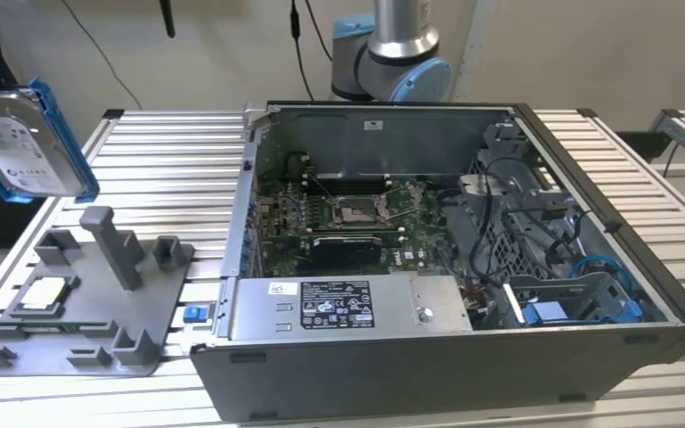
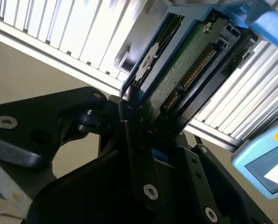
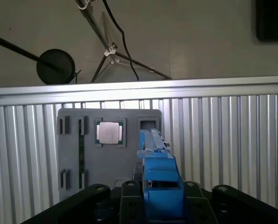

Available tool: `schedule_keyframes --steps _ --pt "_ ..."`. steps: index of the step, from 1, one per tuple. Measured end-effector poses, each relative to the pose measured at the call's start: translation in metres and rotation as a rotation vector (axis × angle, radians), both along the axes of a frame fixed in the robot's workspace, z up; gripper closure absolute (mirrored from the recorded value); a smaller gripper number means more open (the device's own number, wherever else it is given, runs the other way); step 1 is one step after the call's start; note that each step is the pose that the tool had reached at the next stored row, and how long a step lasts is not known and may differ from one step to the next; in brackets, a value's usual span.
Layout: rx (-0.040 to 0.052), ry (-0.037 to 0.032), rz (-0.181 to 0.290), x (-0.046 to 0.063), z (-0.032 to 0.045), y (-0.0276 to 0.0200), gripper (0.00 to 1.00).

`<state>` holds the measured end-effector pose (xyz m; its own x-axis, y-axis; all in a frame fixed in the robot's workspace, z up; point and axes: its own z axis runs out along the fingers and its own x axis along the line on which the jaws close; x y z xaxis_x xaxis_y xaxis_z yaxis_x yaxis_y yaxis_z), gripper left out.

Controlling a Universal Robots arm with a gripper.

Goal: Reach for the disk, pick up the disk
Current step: 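Pick up the disk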

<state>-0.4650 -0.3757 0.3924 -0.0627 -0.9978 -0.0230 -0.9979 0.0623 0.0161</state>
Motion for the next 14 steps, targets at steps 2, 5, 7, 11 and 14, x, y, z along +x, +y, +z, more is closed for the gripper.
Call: schedule_keyframes --steps 2,5,7,11,14 --pt "0.0000 0.0000 0.000 0.000 0.0048 0.0000 1.00" --pt "0.0001 -0.0001 0.000 0.000 0.0128 0.0000 1.00" --pt "0.0000 0.0001 0.000 0.000 0.0185 0.0000 1.00" --pt "0.0000 0.0001 0.000 0.000 0.0303 0.0000 1.00" --pt "0.0000 -0.0001 0.000 0.000 0.0390 0.0000 1.00"
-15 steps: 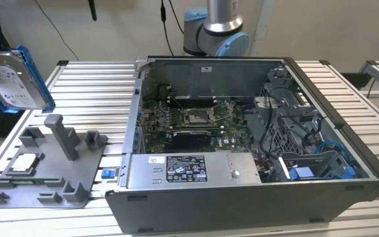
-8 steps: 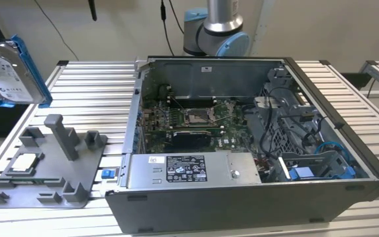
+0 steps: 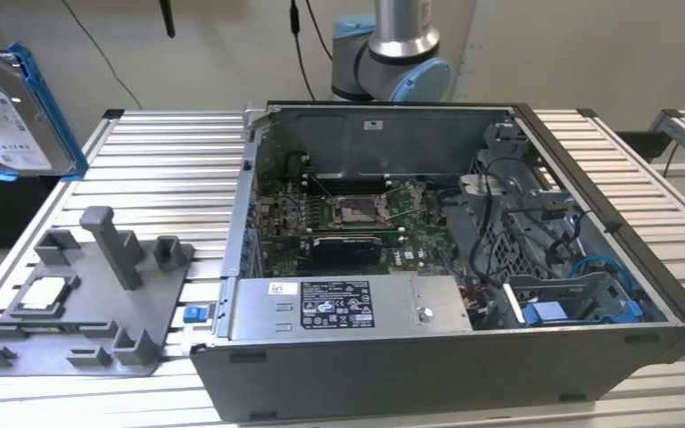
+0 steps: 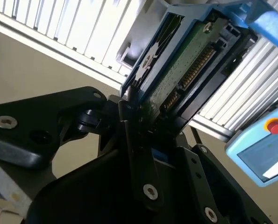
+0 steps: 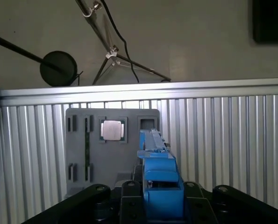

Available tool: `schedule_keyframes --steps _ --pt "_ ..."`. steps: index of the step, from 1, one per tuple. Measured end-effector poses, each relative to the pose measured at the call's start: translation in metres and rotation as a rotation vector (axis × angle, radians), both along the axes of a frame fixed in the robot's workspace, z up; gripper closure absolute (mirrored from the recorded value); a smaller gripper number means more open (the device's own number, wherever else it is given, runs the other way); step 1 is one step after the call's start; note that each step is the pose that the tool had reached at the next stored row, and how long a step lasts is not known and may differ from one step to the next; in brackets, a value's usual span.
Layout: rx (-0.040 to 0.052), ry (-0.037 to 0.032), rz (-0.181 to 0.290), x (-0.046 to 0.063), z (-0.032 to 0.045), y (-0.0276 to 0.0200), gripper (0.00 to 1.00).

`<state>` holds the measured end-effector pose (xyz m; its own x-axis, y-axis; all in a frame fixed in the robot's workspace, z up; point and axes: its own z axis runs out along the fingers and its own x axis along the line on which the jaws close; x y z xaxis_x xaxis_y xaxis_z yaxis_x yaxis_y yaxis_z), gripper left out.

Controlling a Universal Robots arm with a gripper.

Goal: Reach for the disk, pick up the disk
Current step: 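Pick up the disk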

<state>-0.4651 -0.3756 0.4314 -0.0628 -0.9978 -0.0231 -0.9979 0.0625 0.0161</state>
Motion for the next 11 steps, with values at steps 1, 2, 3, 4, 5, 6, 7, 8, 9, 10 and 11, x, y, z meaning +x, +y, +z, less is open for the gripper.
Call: schedule_keyframes --steps 1,2,3,4,5,6,7,8,9,10,11 --pt "0.0000 0.0000 0.000 0.000 0.0026 0.0000 1.00" --pt "-0.0001 0.0001 0.000 0.000 0.0053 0.0000 1.00" --pt "0.0000 0.0000 0.000 0.000 0.0077 0.0000 1.00" --pt "0.0000 -0.0001 0.000 0.000 0.0101 0.0000 1.00" --pt "0.0000 0.0000 0.000 0.000 0.0126 0.0000 1.00" --pt "0.0000 0.0001 0.000 0.000 0.0150 0.0000 1.00" --pt "0.0000 0.0001 0.000 0.000 0.0169 -0.0001 1.00" --pt "0.0000 0.0000 0.000 0.000 0.0190 -0.0001 1.00" --pt "0.0000 0.0000 0.000 0.000 0.0211 -0.0001 1.00" --pt "0.0000 0.0000 0.000 0.000 0.0232 -0.0001 1.00" --pt "0.0000 0.0000 0.000 0.000 0.0247 -0.0001 1.00"
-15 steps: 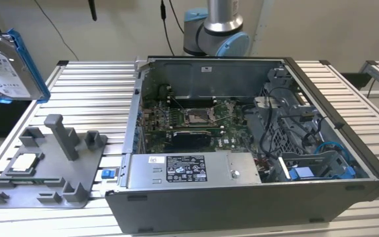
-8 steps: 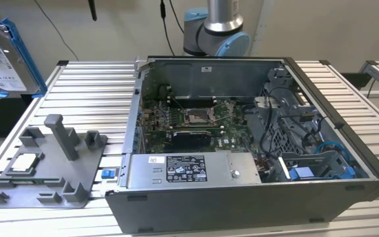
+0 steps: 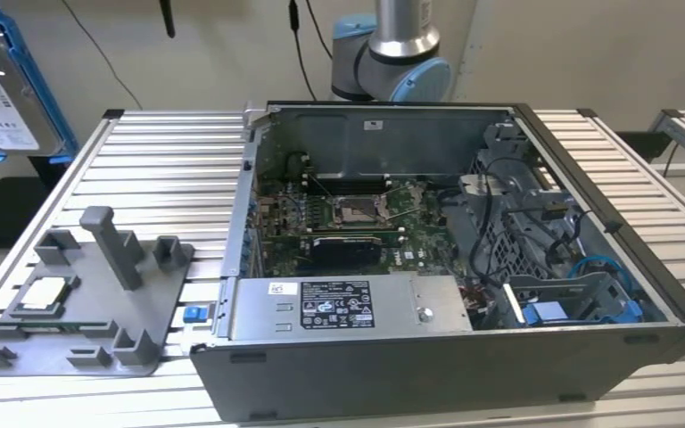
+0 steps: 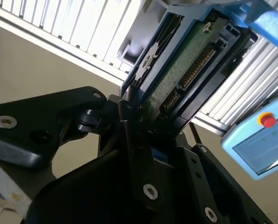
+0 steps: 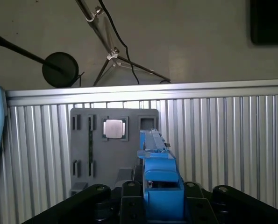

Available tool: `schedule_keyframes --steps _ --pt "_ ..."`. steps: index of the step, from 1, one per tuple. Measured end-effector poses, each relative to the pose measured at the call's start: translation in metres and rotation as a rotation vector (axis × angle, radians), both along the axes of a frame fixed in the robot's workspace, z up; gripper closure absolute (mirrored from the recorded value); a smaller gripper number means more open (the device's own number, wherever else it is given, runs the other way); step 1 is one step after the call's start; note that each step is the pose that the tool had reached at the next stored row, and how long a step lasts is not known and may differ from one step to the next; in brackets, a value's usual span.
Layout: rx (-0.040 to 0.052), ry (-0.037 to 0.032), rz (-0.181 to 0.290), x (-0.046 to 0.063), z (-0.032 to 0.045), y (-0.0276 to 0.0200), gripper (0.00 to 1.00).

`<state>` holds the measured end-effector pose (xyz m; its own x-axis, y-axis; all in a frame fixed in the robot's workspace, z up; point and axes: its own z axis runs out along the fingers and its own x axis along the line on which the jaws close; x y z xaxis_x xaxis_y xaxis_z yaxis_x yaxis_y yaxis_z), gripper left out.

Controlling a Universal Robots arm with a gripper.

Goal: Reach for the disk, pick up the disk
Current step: 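Pick up the disk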

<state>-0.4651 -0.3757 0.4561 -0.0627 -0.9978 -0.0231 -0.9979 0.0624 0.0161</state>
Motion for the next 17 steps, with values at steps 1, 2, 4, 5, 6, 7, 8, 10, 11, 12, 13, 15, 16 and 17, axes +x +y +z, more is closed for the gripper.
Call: schedule_keyframes --steps 1,2,4,5,6,7,8,10,11,12,13,15,16,17 --pt "0.0000 0.0000 0.000 0.000 0.0016 0.0000 1.00" --pt "0.0000 0.0001 0.000 0.000 0.0033 0.0000 1.00" --pt "0.0000 0.0000 0.000 0.000 0.0044 0.0001 1.00" --pt "0.0000 -0.0001 0.000 0.000 0.0044 0.0001 1.00" --pt "0.0001 -0.0001 0.000 0.000 0.0044 0.0001 1.00" --pt "0.0000 -0.0001 0.000 0.000 0.0045 0.0001 1.00" --pt "0.0000 0.0000 0.000 0.000 0.0046 0.0001 1.00" --pt "0.0000 0.0000 0.000 0.000 0.0046 0.0000 1.00" --pt "0.0000 0.0000 0.000 0.001 0.0046 0.0000 1.00" --pt "-0.0001 0.0003 0.000 0.002 0.0048 0.0000 1.00" --pt "0.0000 0.0001 0.000 0.003 0.0046 0.0001 1.00" --pt "0.0000 0.0001 0.000 0.008 0.0046 0.0001 1.00" --pt "-0.0001 0.0002 0.000 0.011 0.0046 0.0000 1.00" --pt "0.0000 0.0001 0.000 0.014 0.0046 0.0000 1.00"
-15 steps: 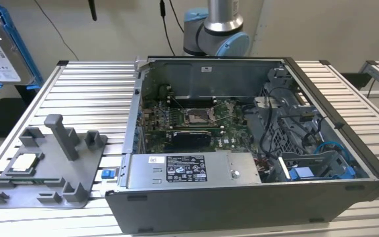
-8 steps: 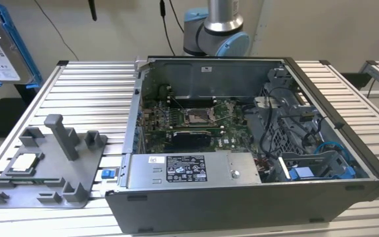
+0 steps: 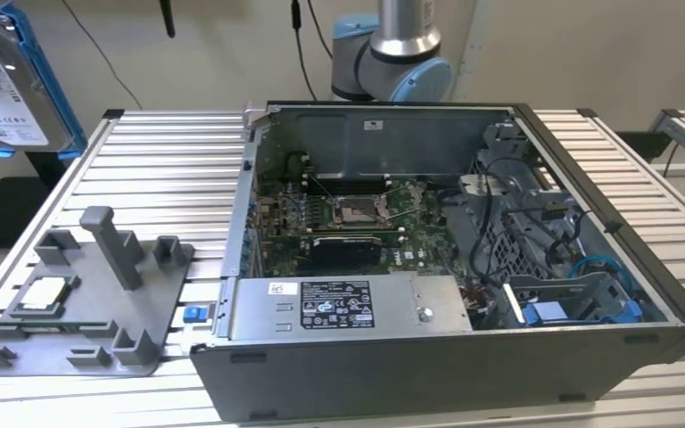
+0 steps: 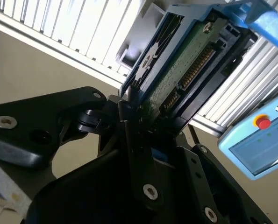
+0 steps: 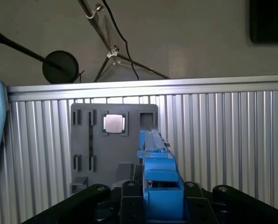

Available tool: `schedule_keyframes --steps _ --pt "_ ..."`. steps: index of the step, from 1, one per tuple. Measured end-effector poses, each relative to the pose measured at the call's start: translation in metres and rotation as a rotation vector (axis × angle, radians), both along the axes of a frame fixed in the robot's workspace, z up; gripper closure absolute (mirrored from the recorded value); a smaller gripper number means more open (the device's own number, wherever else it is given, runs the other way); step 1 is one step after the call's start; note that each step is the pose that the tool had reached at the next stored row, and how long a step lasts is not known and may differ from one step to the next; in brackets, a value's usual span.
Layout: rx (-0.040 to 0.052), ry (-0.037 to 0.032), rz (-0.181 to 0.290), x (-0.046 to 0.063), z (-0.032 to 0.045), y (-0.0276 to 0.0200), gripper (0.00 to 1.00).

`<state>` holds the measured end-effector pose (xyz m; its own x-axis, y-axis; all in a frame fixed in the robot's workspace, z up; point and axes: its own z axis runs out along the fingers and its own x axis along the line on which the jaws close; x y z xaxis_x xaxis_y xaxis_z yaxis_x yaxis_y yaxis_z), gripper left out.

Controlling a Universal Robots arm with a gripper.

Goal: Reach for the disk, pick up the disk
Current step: 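Pick up the disk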

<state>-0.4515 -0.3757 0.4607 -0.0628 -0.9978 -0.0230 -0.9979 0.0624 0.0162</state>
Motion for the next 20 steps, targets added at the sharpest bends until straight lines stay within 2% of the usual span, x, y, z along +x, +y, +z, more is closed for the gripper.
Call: schedule_keyframes --steps 4,10,11,16,20 --pt "-0.0031 0.0016 0.000 0.001 0.0033 0.0000 1.00" --pt "-0.0062 0.0017 0.000 0.001 0.0296 0.0000 1.00" --pt "-0.0064 0.0018 0.000 0.001 0.0313 0.0000 1.00" --pt "-0.0064 0.0017 0.000 0.003 0.0314 0.0000 1.00" --pt "-0.0063 0.0022 0.000 0.017 0.0313 0.0000 1.00"
